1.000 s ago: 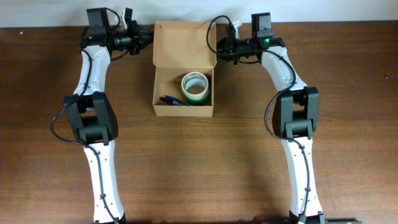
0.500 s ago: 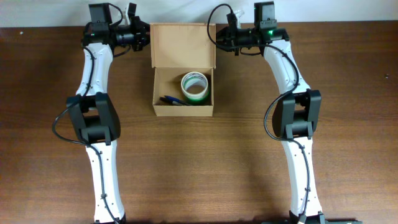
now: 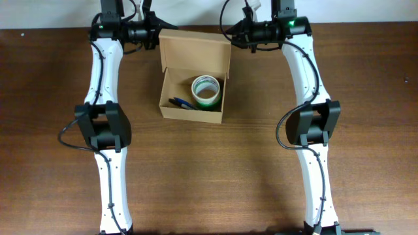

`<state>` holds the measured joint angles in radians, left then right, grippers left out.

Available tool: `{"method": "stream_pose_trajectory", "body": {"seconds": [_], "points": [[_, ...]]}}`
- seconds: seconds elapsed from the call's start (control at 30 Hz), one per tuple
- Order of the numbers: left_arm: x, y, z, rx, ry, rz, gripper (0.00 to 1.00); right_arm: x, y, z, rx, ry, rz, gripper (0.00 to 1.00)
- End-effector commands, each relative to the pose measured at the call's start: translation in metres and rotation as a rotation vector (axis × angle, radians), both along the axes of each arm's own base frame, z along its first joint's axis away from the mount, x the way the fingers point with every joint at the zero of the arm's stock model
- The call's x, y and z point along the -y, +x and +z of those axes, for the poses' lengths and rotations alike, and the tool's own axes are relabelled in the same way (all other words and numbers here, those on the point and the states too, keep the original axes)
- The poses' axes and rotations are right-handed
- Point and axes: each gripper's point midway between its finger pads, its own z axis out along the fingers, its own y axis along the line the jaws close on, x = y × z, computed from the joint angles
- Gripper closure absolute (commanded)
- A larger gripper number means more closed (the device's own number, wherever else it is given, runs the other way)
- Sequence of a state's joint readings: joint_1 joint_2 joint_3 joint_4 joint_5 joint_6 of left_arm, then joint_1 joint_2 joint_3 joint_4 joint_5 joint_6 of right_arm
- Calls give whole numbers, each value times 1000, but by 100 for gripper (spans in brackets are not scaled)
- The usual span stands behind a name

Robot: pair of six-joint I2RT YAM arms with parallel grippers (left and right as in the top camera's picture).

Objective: Pack container
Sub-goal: 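Grip the lid flap corners with both grippers and lift it, then fold the lid forward over the box and press it down with both grippers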

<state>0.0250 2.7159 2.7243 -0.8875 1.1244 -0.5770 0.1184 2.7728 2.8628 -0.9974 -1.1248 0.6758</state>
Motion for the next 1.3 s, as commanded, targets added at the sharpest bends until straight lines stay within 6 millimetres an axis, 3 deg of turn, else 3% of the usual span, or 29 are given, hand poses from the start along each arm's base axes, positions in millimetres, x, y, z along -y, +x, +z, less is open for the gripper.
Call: {"method": "stream_pose_trajectory", "body": {"seconds": [0.0, 0.47, 0.7, 0.83, 0.97, 1.1, 1.27], "points": [[-7, -4, -2, 107, 164, -10, 98, 0, -1, 10, 126, -122, -9, 96], [-19, -91, -38, -141, 590, -136, 98, -21, -71, -2, 93, -461, 97, 96], [-26, -94, -32, -103, 725, -131, 98, -18, -102, -6, 97, -717, 128, 96], [-37, -95, -8, -44, 833, -90, 98, -24, -107, 6, 146, -746, 134, 96], [-44, -100, 34, 49, 891, -47, 98, -26, -111, 22, 183, -749, 125, 96], [-51, -110, 78, 148, 958, 2, 98, -15, -111, 47, 253, -814, 72, 96], [-61, -122, 119, 232, 1063, 71, 98, 0, -114, 81, 357, -929, -8, 96]]}}
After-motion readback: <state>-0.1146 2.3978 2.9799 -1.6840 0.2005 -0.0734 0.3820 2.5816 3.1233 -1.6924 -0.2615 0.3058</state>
